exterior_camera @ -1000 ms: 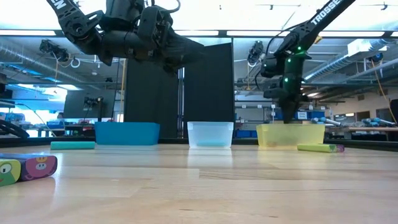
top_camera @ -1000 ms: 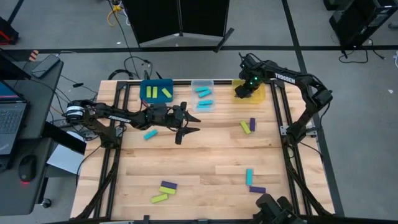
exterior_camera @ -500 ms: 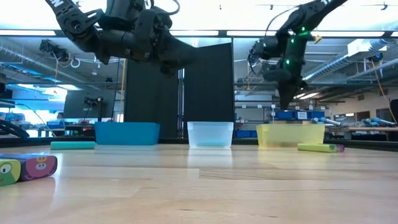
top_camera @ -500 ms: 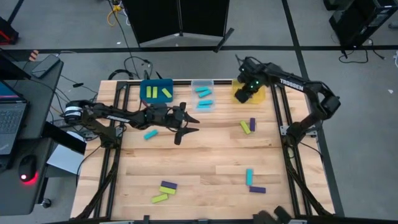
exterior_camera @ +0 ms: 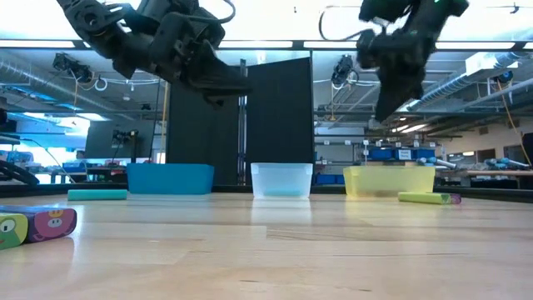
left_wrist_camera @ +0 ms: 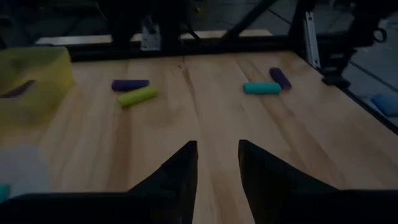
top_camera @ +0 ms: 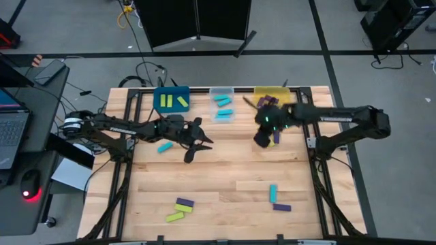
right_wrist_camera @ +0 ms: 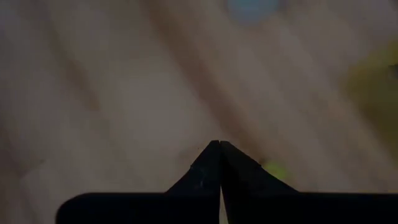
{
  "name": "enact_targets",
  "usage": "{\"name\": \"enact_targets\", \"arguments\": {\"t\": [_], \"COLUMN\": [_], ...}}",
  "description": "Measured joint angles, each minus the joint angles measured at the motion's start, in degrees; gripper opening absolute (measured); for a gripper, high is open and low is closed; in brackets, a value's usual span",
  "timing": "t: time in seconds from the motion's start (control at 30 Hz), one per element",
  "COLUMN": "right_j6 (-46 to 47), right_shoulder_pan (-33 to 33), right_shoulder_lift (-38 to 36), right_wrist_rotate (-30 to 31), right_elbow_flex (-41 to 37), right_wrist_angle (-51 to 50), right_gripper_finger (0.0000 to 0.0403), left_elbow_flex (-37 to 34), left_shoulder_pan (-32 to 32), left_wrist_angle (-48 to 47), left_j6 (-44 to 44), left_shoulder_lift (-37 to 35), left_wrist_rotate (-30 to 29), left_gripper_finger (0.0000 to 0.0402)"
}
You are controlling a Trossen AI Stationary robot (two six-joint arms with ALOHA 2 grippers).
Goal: Sort blocks
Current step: Put the green block into the blue bin
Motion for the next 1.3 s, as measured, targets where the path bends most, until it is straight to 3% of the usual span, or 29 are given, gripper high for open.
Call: {"name": "enact_targets", "arguments": {"t": [0.27,0.57,0.8,1.03,1.3], "right_j6": [14.9,21.2,21.6,20.1,20.0], "right_shoulder_pan": [19.5,32.4,34.3,34.0,34.1], "right_shoulder_lift": [-0.6,4.2,7.3,8.7,8.6], "right_wrist_rotate": [5.1,6.8,7.0,8.0,9.2], "right_elbow_flex": [-1.8,-1.8,-1.8,-1.8,-1.8], "right_wrist_angle": [1.1,2.1,2.7,3.7,4.2], "right_gripper_finger": [0.0015,0.0027,0.0031,0.0032,0.0029], "left_elbow_flex": [0.0,0.4,7.1,12.3,14.0], "left_shoulder_pan": [-2.3,-6.0,-12.2,-23.2,-37.2], "left_wrist_angle": [-2.9,-8.6,-33.4,-53.9,-60.2], "left_j6": [-0.2,-0.9,-5.0,-15.9,-40.5], "left_shoulder_lift": [0.0,0.0,-2.8,-2.7,-2.6], "left_wrist_rotate": [0.2,0.2,-2.5,-3.5,-3.0], "left_gripper_finger": [0.0121,0.0121,0.0120,0.0119,0.0119]}}
